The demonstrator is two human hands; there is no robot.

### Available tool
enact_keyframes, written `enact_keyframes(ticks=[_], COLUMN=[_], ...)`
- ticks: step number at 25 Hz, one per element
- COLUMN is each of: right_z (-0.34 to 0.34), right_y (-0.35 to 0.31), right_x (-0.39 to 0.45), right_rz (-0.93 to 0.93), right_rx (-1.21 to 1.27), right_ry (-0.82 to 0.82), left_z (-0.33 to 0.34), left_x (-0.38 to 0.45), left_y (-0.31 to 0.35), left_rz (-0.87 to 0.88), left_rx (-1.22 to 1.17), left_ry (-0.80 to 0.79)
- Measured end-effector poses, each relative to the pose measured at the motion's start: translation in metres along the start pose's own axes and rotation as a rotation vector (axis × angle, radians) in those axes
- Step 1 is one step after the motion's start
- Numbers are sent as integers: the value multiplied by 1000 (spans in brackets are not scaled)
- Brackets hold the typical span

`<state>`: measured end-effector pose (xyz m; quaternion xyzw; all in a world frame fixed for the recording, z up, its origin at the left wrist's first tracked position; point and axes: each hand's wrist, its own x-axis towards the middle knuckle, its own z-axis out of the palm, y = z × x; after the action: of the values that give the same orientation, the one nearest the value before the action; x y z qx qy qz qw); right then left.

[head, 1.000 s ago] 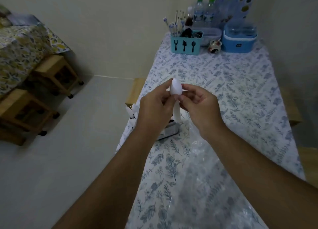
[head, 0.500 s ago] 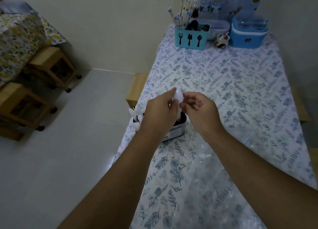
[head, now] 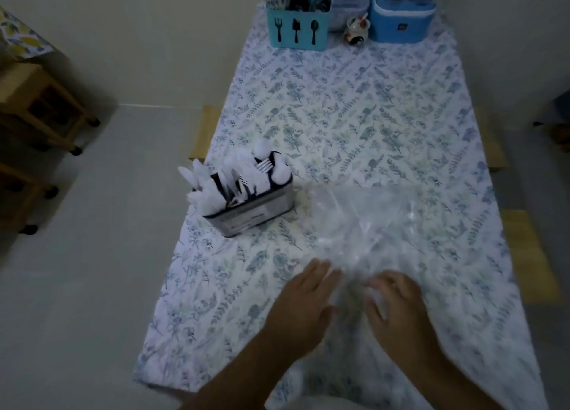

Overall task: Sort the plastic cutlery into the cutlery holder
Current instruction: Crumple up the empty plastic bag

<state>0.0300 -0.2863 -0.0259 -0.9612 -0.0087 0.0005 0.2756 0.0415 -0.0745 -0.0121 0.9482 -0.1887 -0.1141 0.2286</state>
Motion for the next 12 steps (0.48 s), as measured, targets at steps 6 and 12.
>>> enact_keyframes(ticks=[6, 12], right_z=[-13, -36], right_y=[36, 27], right_x=[-31, 77], right_rz=[30, 51], right_rx=[-9, -34], right_ry=[-149, -125], left_z=[16, -32], left_x=[-14, 96], left_y=[7, 13], left_rz=[-47, 127], left_rx=[6, 146], left_ry=[-33, 103])
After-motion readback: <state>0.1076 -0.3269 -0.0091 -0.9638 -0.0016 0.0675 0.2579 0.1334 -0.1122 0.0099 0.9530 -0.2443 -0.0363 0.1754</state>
